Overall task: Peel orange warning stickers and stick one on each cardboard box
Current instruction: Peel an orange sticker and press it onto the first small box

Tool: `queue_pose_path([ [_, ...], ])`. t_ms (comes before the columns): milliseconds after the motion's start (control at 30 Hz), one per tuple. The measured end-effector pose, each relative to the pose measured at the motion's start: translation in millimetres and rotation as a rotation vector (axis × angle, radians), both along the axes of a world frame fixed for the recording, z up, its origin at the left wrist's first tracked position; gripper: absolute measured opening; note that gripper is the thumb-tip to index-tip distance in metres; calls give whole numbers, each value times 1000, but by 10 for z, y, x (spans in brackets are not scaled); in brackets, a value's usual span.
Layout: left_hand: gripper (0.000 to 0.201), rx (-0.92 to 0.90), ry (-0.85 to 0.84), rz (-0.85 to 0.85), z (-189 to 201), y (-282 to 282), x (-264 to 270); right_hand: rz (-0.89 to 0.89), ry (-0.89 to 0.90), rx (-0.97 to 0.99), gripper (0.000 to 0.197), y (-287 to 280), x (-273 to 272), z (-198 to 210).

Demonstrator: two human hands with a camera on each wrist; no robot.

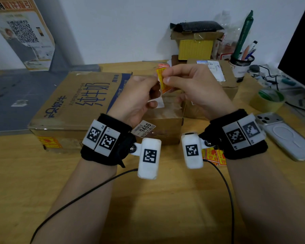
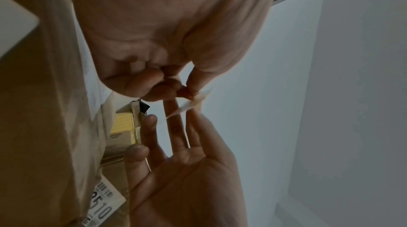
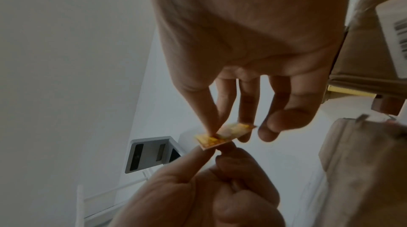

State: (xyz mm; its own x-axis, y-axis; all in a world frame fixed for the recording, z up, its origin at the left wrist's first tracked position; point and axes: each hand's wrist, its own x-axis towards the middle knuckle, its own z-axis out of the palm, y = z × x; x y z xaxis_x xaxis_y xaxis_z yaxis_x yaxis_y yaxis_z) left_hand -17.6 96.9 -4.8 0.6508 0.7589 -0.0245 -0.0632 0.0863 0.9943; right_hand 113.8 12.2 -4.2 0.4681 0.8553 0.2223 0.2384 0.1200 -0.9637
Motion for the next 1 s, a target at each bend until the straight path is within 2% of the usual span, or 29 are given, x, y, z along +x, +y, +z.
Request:
queue_pose_path([
  [33,27,0,0,3,3,1,-3,3,14,-7,7,-10,-15,12],
  [133,29,1,-3,11,9,-5,-9,-3,25,-37,22,-48,-27,44],
  [267,29,32,11,2,6,-20,-6,-50,-39,-76,34,-51,-41,36],
  [467,31,19,9,10,10,21,-25,-142,-27,-82,16,-27,-50,43],
  [833,25,-79,-68,154,-22,158,-35,-253,58,-20,16,-46,113,18],
  [1000,31,-74,-76,185,-16,184,-69,-229,223,60,15,-57,149,49],
])
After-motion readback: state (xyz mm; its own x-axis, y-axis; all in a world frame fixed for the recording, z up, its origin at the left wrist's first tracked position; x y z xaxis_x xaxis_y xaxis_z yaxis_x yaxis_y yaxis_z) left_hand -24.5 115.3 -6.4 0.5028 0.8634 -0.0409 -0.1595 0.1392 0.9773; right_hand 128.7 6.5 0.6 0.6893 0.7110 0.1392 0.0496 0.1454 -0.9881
